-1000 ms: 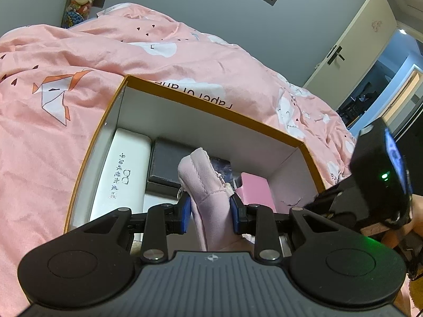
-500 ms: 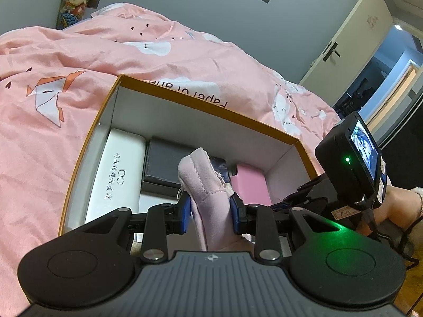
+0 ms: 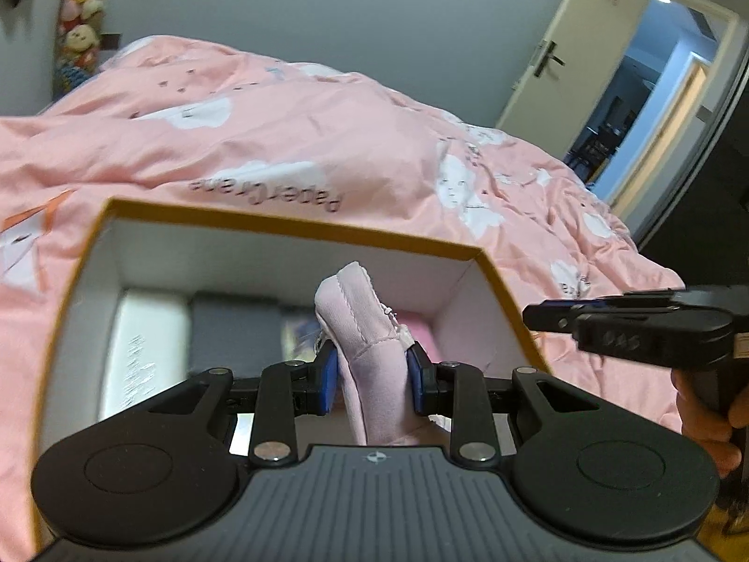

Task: Organize objects
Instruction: 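Lower the pink pencil case into the orange box and open the right tool, then lower the pink pouch into the orange box and open the left tool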

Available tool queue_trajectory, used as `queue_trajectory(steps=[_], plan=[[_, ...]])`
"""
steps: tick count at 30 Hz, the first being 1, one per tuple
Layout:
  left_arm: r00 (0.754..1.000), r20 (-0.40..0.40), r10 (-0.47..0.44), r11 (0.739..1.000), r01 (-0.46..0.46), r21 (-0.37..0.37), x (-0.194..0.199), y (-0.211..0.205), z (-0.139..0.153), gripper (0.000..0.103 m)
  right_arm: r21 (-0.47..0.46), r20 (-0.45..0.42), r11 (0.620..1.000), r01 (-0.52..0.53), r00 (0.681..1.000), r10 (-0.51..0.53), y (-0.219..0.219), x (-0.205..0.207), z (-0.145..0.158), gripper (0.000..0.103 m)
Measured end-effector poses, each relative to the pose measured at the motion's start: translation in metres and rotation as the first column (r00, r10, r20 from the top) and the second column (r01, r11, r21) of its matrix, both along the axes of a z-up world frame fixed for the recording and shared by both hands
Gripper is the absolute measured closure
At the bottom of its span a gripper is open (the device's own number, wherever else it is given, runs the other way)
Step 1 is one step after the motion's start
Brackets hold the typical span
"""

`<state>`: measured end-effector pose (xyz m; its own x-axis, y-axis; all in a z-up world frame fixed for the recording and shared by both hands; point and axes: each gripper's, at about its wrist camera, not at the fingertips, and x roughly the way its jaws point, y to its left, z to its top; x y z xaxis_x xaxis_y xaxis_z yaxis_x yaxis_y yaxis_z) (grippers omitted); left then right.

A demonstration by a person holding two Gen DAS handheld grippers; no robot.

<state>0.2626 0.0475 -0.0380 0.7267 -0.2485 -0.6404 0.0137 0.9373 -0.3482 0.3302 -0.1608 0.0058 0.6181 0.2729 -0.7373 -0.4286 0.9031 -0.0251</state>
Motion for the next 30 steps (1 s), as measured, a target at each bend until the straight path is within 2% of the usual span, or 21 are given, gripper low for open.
queue_trajectory(steps=[2, 5, 9, 13, 16, 18, 20, 24, 27, 30], plan=[[1.000, -0.006, -0.023, 1.000, 0.023, -0.015, 0.012, -0.008, -0.004, 0.069, 0.081, -0.010, 0.993, 0.083, 0.997, -0.082, -0.018, 0.001, 0.000, 0.081], [0.999, -0.015, -0.049, 0.999, 0.049, -0.012, 0.031, -0.023, -0.012, 0.069, 0.174, -0.083, 0.970, 0.167, 0.984, -0.155, -0.041, 0.007, -0.011, 0.081], [0.997, -0.033, -0.063, 0.998, 0.063, -0.019, 0.054, -0.034, -0.024, 0.069, 0.228, -0.149, 0.955, 0.192, 0.976, -0.161, -0.051, 0.009, -0.025, 0.079], [0.996, -0.056, -0.076, 0.997, 0.075, -0.020, 0.068, -0.042, -0.033, 0.069, 0.211, -0.158, 0.953, 0.216, 0.970, -0.185, -0.052, 0.008, -0.039, 0.074], [0.989, -0.102, -0.103, 0.995, 0.101, -0.024, 0.076, -0.048, -0.040, 0.069, 0.216, -0.163, 0.950, 0.224, 0.968, -0.191, -0.056, 0.008, -0.048, 0.074], [0.986, -0.144, -0.087, 0.996, 0.085, -0.023, 0.081, -0.048, -0.043, 0.069, 0.221, -0.165, 0.949, 0.225, 0.968, -0.191, -0.058, 0.008, -0.051, 0.074], [0.979, -0.194, -0.057, 0.998, 0.061, 0.017, 0.087, -0.049, -0.045, 0.068, 0.212, -0.159, 0.952, 0.219, 0.969, -0.188, -0.058, 0.007, -0.053, 0.074], [0.971, -0.233, -0.052, 0.996, 0.068, 0.062, 0.093, -0.051, -0.047, 0.064, 0.197, -0.148, 0.960, 0.201, 0.974, -0.173, -0.056, 0.004, -0.054, 0.074], [0.964, -0.263, -0.039, 0.991, 0.071, 0.112, 0.097, -0.056, -0.047, 0.057, 0.195, -0.147, 0.961, 0.199, 0.974, -0.172, -0.056, 0.002, -0.054, 0.074], [0.949, -0.316, -0.012, 0.981, 0.072, 0.180, 0.105, -0.063, -0.050, 0.054, 0.183, -0.145, 0.964, 0.195, 0.975, -0.170, -0.056, 0.000, -0.054, 0.074]])
